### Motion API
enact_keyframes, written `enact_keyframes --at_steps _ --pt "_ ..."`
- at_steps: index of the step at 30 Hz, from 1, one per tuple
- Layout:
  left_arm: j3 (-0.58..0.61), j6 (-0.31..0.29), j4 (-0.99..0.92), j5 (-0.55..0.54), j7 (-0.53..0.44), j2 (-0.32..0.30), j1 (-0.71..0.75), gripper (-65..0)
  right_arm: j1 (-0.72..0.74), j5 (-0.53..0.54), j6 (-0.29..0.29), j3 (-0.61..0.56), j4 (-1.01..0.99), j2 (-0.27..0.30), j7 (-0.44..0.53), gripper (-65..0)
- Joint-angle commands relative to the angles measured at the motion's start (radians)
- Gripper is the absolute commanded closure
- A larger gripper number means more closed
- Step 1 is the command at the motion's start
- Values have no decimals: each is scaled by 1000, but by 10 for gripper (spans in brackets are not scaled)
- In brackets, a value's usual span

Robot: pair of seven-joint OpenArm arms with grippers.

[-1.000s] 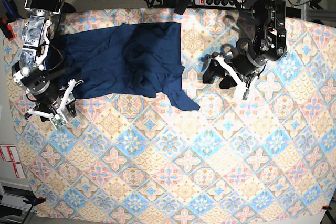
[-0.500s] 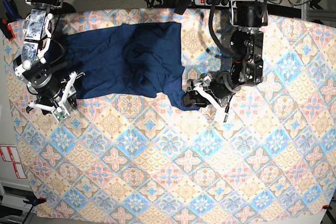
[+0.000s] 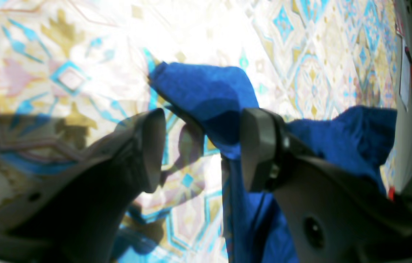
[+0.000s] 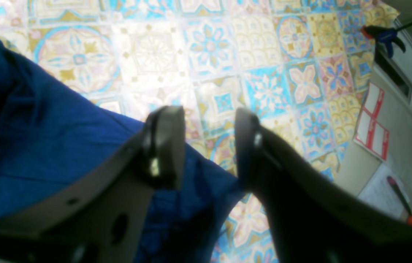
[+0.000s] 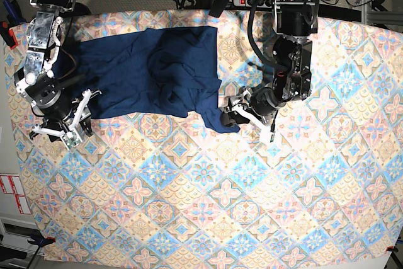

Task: Fold the T-shirt properly
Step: 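Grasp the hanging sleeve end with the left gripper, then lift the sleeve with the left gripper and fold it over the shirt body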

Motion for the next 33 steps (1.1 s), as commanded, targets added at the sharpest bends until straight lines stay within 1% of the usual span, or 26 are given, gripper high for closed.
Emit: enact_keyframes --at_steps 1,3,6,11,14,15,16,17,19,20,21,25,29,33 --pt "-3 25 14 -12 -21 18 -22 -309 14 11 -5 3 21 16 19 -218" --pt "-3 61 14 -10 -22 32 -30 -309 14 11 -5 1 21 16 19 -218" --pt "-1 94 -4 -12 -22 51 -56 -309 14 11 -5 1 21 16 19 -218" --pt "-1 96 -93 -18 -22 65 -96 -309 14 12 -5 1 27 16 19 -218" --pt "0 96 -119 -17 -22 88 -117 -300 14 12 -5 3 52 16 19 -218" --pt "3 96 -121 -17 -21 89 -117 -282 14 12 -5 4 56 16 19 -218" --pt "5 96 -121 -17 -15 91 -119 -244 14 12 -5 8 63 18 19 -218" --pt "5 96 -121 -17 -13 98 -121 -185 14 12 -5 8 64 18 19 -218" --pt "5 96 -118 -17 -13 120 -121 -34 14 12 -5 9 64 18 18 -218" --pt "5 94 -112 -17 -12 121 -122 0 14 12 -5 9 64 18 18 -218" --pt "8 91 -99 -17 -10 124 -128 0 14 12 -5 9 64 18 18 -218" --pt "114 90 -23 -17 34 124 -139 0 14 12 -5 12 64 18 22 -218" --pt "286 90 82 -17 50 124 -147 0 14 12 -5 55 64 18 24 -218" --pt "450 90 137 -18 93 126 -156 0 14 12 -5 115 64 19 26 -218"
